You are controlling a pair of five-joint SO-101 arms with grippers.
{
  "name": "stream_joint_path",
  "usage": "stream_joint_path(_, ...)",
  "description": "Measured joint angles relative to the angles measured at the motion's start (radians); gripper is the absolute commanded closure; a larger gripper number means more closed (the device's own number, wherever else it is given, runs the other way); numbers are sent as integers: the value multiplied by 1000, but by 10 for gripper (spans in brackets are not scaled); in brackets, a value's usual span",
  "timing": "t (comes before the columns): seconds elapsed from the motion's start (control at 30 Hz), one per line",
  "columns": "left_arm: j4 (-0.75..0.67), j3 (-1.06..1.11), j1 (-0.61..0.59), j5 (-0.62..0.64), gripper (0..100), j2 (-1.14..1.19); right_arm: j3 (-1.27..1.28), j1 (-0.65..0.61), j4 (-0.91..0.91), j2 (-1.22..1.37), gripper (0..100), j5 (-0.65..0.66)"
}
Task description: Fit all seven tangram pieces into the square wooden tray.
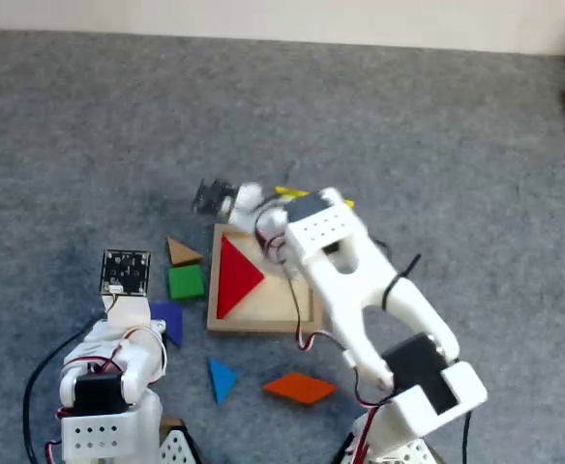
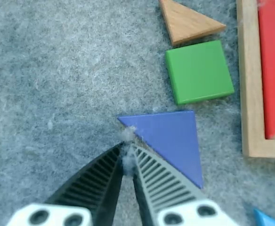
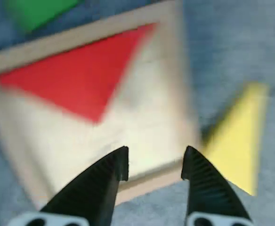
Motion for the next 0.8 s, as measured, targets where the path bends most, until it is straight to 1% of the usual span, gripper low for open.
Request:
stream_joint_path(0.1,0,0,0,0,995,0,-49,71,-37,-14,947,-127)
stream_joint_path(0.17,0,0,0,0,995,0,-61,112,-86,-14,974,-206)
stream_joint_path(0.37,0,0,0,0,995,0,-61,192,-273,14,978,-353)
stream_joint_path(0.47,0,0,0,0,995,0,-60,221,-322,98,978,-385)
stream_joint_path(0.57,0,0,0,0,995,0,-60,227,-328,175,978,-391)
stream_joint_path(0.73,0,0,0,0,995,0,-54,221,-330,201,978,-391)
stream_joint_path(0.8,0,0,0,0,995,0,-54,222,-298,201,978,-391)
